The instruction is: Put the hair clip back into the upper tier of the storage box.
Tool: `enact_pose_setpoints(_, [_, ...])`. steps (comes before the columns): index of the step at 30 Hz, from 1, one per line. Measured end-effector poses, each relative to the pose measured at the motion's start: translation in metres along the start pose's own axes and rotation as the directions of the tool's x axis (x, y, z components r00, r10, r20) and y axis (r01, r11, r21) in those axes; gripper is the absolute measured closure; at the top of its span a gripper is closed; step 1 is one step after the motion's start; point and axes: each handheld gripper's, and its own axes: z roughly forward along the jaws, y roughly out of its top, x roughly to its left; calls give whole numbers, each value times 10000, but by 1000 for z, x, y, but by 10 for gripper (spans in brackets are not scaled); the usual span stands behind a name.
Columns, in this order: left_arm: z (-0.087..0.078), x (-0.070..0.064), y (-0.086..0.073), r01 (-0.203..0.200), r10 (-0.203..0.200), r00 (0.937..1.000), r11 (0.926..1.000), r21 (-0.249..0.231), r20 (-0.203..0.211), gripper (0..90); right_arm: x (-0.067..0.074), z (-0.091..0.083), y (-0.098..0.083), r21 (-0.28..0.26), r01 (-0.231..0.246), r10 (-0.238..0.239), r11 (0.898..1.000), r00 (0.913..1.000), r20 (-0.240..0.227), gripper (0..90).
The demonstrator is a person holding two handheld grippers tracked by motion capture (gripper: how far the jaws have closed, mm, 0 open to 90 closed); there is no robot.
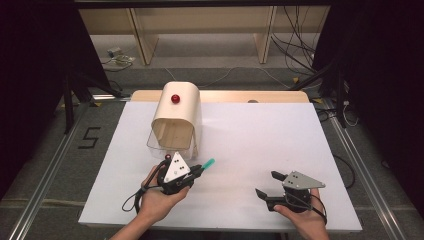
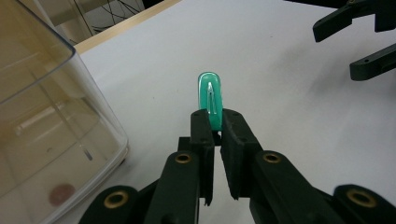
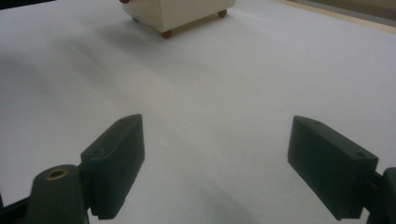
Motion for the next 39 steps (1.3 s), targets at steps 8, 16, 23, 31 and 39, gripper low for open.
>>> enact_pose_setpoints(8, [-3, 2, 3, 64, -65, 10000, 9999, -97, -67, 831, 0, 0, 0, -3, 14, -14, 10000, 10000, 1, 200])
enact_pose_setpoints(16, [-6, 4, 5, 112, -114, 9999, 9998, -152, -115, 831, 0, 0, 0, 23, -25, 25, 10000, 10000, 10, 200])
enact_pose_setpoints(23, [-8, 5, 8, 43, -46, 9999, 9997, -226, -148, 831, 0, 0, 0, 5, 12, -12, 10000, 10000, 4, 200])
enact_pose_setpoints(31, [-9, 7, 9, 89, -93, 9998, 9997, -249, -192, 831, 0, 0, 0, 3, 14, -14, 10000, 10000, 3, 200])
enact_pose_setpoints(39, [-11, 8, 10, 103, -110, 9997, 9995, -307, -217, 831, 0, 0, 0, 7, 9, -9, 10000, 10000, 5, 200])
